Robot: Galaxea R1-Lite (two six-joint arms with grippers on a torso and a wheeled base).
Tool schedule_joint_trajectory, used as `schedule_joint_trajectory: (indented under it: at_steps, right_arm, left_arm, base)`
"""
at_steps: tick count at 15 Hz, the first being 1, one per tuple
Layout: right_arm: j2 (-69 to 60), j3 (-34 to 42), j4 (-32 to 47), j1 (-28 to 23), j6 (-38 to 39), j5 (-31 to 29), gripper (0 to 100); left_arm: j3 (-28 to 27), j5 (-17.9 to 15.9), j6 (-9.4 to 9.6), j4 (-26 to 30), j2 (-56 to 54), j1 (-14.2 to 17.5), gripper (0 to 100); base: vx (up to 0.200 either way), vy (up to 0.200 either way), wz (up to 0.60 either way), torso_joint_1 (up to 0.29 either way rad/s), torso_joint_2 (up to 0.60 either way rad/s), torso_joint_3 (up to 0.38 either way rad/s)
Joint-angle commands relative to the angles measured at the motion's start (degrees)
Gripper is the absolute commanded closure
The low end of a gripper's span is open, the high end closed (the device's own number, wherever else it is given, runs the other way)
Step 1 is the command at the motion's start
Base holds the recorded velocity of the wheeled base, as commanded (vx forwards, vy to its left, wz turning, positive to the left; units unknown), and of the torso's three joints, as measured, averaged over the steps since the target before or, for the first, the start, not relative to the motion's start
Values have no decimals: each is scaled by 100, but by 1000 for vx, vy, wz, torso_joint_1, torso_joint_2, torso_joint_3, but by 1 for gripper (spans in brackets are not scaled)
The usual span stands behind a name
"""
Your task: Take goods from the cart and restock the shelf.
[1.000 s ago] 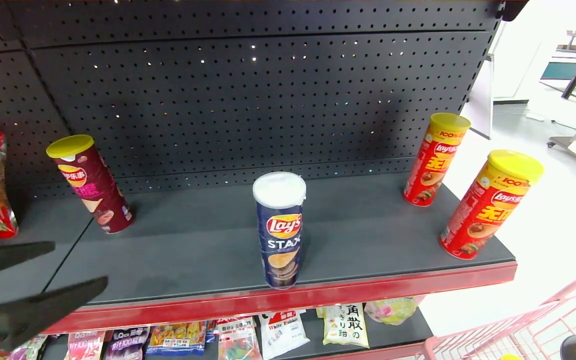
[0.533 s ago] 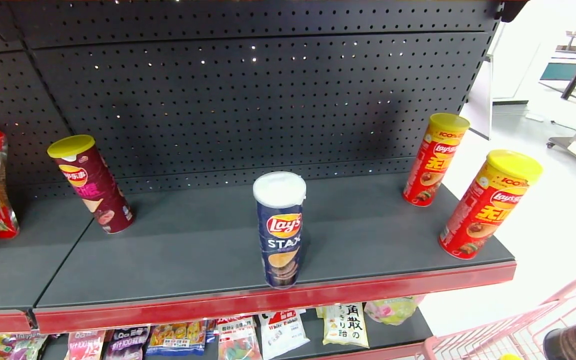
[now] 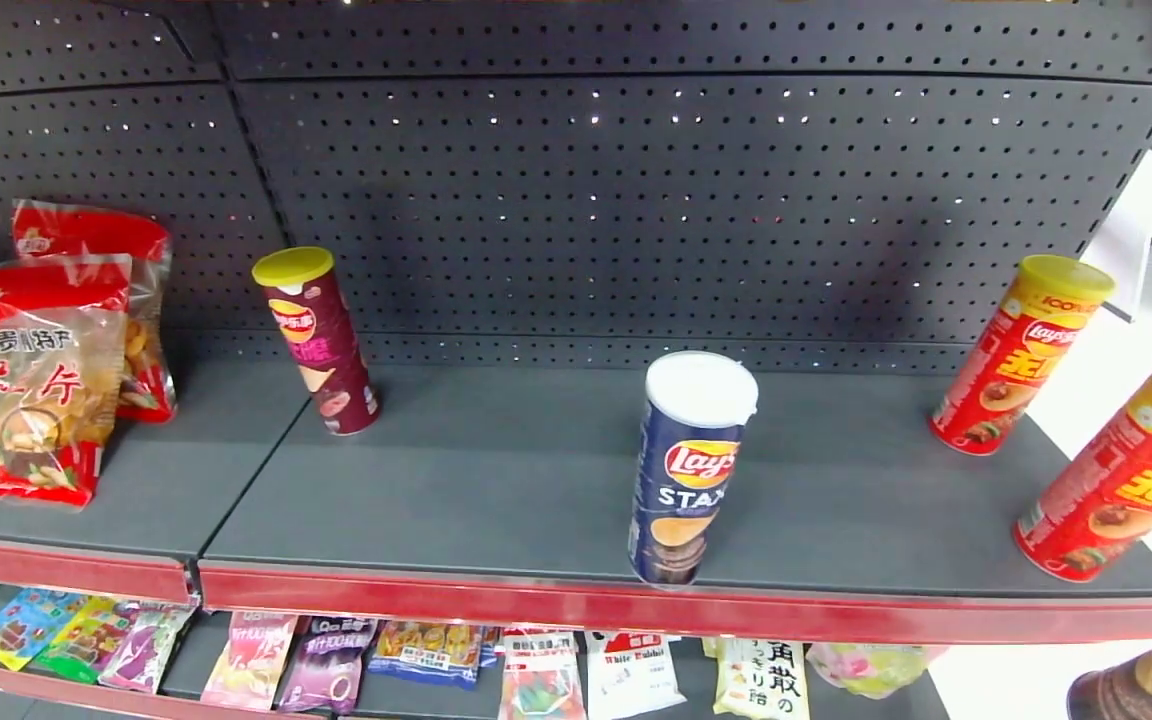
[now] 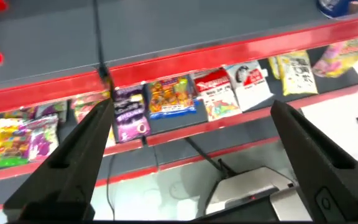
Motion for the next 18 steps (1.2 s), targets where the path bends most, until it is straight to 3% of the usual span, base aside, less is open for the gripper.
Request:
schedule_joint_trajectory:
  at_steps: [1,4,5,6,7,9,11,12,13,14,15,16,18]
  right_arm:
    - [8,-44,0,19,-7,18,100]
    - [737,-519,-53,45,19,449,100]
    - [1300,-730,-387,45,107,677,100]
    - [1370,-747,-448,45,116,695,100]
    - [2433,-932,-1450,45,133,792,100]
    - [3365,-1037,-2426,133,124,897,100]
    - [4015,-1327,-2663,169,98,1310,100]
    - [4226,-1521,-2655,177,63,1433,100]
    - [4411,-1635,-2655,186,54,1451,100]
    - [4639,-1820,-2663,230,54,1442,100]
    - [4745,-1907,-2663,239,54,1442,100]
    - [4859,-2013,-2663,239,54,1442,100]
    - [4965,-2136,-2663,248,54,1451,100]
  left_arm:
    - [3,25,-4,1,7,-3,0]
    - [223,350,-4,19,-371,-3,0]
    - [381,649,5,45,-635,-3,0]
    - [408,658,5,45,-670,-3,0]
    - [654,737,-21,54,-1145,6,0]
    - [961,772,-30,63,-1760,15,0]
    - [1234,904,-65,72,-2217,59,0]
    - [1269,895,-206,89,-2217,437,0]
    - [1216,869,-461,81,-2015,894,0]
    - [1137,790,-830,-7,-1725,1289,0]
    - [1155,711,-944,-95,-1742,1324,0]
    - [1225,658,-927,-166,-1927,1324,0]
    - [1497,667,-452,-192,-2366,1298,0]
  base:
    - [0,0,0,0,0,0]
    - [0,0,0,0,0,0]
    - [0,0,0,0,0,0]
    - [0,0,0,0,0,0]
    - [0,0,0,0,0,0]
    - [0,0,0,0,0,0]
    - [0,0,0,0,0,0]
    - [0,0,0,0,0,0]
    - [0,0,0,0,0,0]
    - [0,0,0,0,0,0]
    - [0,0,0,0,0,0]
    - [0,0,0,0,0,0]
    - [0,0,0,0,0,0]
